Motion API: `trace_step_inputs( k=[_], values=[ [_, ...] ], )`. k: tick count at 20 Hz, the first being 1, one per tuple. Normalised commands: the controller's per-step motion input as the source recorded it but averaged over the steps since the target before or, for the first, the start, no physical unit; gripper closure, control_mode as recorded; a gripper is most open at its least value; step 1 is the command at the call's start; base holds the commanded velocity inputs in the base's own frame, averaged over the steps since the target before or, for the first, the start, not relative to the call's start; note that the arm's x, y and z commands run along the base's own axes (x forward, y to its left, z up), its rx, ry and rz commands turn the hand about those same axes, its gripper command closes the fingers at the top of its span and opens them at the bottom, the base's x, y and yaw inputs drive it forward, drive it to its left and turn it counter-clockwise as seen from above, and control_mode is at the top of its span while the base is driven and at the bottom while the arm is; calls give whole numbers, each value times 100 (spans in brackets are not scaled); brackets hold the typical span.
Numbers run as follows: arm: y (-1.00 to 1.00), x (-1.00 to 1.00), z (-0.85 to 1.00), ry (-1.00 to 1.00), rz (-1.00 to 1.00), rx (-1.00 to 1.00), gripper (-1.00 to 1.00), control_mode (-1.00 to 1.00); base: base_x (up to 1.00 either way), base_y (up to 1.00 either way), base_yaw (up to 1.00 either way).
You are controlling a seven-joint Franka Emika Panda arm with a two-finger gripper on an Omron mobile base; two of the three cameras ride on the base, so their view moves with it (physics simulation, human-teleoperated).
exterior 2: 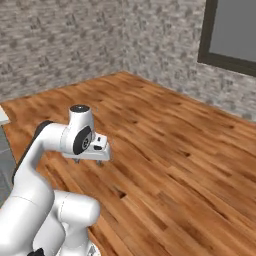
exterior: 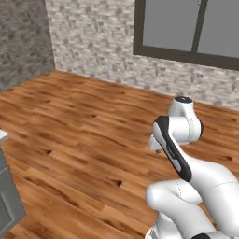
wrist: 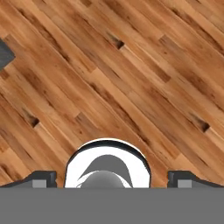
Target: Four empty soda cans are scattered around the kitchen. Gather all the cans and cluster them next to the stove for recycling.
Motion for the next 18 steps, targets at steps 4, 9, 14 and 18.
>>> trace_step_inputs(
  k=[4, 9, 14, 18],
  values=[
    [0, 0, 0, 0, 0, 0, -100, 100, 55, 1, 47],
    [0, 0, 0, 0, 0, 0, -100, 100, 49, -4, 54],
    [0, 0, 0, 0, 0, 0, -100, 100, 43, -24, 61],
    [0, 0, 0, 0, 0, 0, -100, 100, 40, -35, 61]
  ],
)
